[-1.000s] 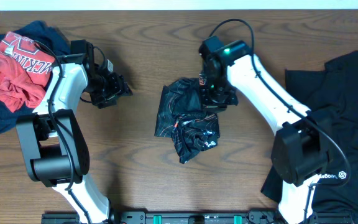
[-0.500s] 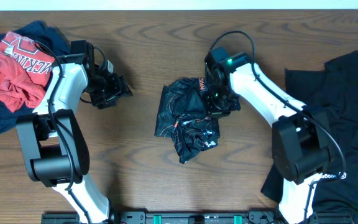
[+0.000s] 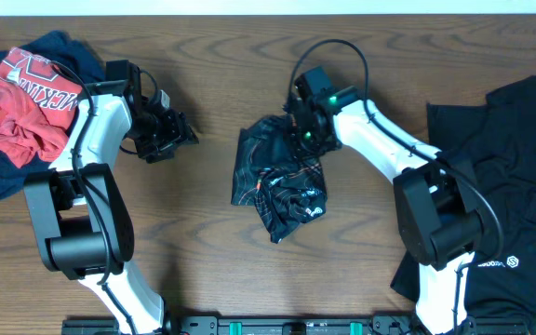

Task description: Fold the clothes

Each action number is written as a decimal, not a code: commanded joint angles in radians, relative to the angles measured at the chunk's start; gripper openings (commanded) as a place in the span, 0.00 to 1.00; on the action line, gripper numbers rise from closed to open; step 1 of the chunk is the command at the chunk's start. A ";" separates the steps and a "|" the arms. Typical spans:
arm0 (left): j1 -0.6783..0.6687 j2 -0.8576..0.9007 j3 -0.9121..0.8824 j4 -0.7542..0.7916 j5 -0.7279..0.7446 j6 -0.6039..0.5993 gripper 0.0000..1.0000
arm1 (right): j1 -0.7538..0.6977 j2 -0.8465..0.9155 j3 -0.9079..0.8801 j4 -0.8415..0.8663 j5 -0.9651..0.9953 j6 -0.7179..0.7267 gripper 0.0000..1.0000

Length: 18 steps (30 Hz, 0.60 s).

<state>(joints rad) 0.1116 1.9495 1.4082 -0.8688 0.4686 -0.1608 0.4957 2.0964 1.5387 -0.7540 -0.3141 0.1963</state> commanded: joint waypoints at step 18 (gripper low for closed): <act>0.005 -0.003 -0.003 -0.013 0.010 0.003 0.68 | 0.270 0.005 0.082 0.094 0.013 0.004 0.18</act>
<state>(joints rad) 0.1116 1.9495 1.4082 -0.8726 0.4690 -0.1608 0.7692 2.0964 1.5951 -0.6487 -0.3557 0.1715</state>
